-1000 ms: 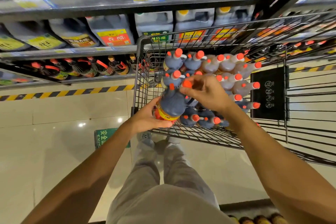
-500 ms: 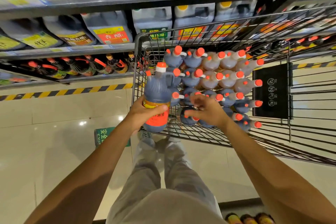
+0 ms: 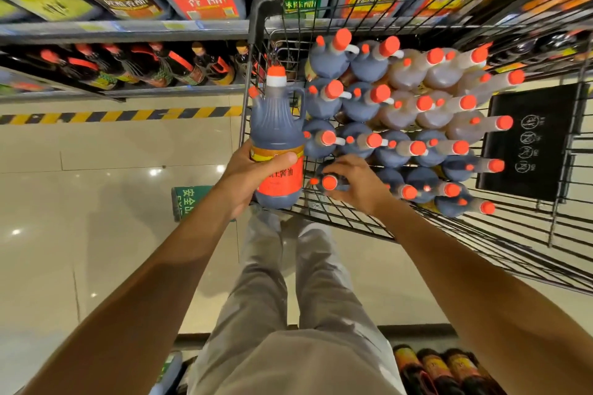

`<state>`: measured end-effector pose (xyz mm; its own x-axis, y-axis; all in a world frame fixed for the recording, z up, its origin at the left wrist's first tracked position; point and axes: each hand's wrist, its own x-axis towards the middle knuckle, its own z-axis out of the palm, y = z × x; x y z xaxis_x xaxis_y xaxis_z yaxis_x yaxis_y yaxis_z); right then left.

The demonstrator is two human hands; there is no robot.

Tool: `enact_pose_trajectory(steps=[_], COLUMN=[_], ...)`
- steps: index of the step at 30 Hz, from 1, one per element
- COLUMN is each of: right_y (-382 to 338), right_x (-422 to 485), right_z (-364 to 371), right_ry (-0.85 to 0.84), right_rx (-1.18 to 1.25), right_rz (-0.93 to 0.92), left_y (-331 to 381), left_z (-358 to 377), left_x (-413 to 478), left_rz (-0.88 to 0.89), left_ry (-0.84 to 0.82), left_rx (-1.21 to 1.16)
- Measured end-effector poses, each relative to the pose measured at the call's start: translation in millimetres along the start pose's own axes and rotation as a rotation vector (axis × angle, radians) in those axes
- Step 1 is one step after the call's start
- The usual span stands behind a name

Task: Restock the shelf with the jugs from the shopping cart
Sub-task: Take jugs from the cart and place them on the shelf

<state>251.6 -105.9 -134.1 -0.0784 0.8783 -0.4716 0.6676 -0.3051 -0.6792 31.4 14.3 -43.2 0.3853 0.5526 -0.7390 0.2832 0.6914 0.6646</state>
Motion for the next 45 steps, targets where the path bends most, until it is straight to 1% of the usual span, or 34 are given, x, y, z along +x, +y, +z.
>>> enact_pose_trajectory(steps=[6, 10, 14, 18, 24, 28, 32, 35, 36, 38, 39, 42, 45], right_y=[16.8, 34.1, 35.7, 34.6, 32.8, 26.9, 11.8, -13.8, -26.3, -54.6, -65.7, -98.4, -137.2], right_x=[13.3, 13.1, 20.1, 22.7, 36.2, 31.9, 11.6, -13.4, -23.7, -37.5, -42.2, -49.7, -47.0], right_z=[-0.5, -0.2, 5.3, 5.6, 2.6, 0.3, -15.3, -33.6, -44.6, -71.0, -82.8, -113.5, -128.5], right_ry=[-0.174, -0.212, -0.26, -0.2, -0.232, -0.188, -0.125, -0.105, -0.092, -0.006, 0.007, 0.047, 0.075], right_rx=[-0.049, -0.094, -0.243, -0.315, -0.43, -0.445, -0.268, 0.112, 0.235, 0.444, 0.556, 0.773, 1.084], right_rz=[-0.04, -0.108, -0.146, -0.196, -0.247, -0.243, -0.206, -0.074, -0.063, 0.021, 0.053, 0.058, 0.078], left_y=[-3.3, -6.2, -8.1, -10.8, -8.0, -0.4, 14.2, 30.2, 35.6, 46.8, 53.5, 71.7, 90.6], left_z=[0.8, 1.7, 3.2, 7.0, 8.8, 8.5, 3.6, 1.4, 0.1, -3.0, -4.1, -8.6, -16.4], left_x=[1.4, 3.7, 5.9, 6.8, 4.5, -6.9, -29.1, -50.9, -59.1, -76.0, -85.4, -113.5, -141.7], left_rz=[0.033, 0.043, 0.032, 0.023, 0.011, 0.033, 0.046, 0.066, 0.077, 0.105, 0.124, 0.199, 0.268], left_ry=[0.015, 0.004, 0.023, 0.066, 0.103, 0.081, 0.07, 0.1, 0.107, 0.119, 0.123, 0.123, 0.15], left_rx=[-0.014, -0.023, -0.022, -0.029, -0.042, -0.099, -0.115, -0.133, -0.139, -0.153, -0.161, -0.192, -0.236])
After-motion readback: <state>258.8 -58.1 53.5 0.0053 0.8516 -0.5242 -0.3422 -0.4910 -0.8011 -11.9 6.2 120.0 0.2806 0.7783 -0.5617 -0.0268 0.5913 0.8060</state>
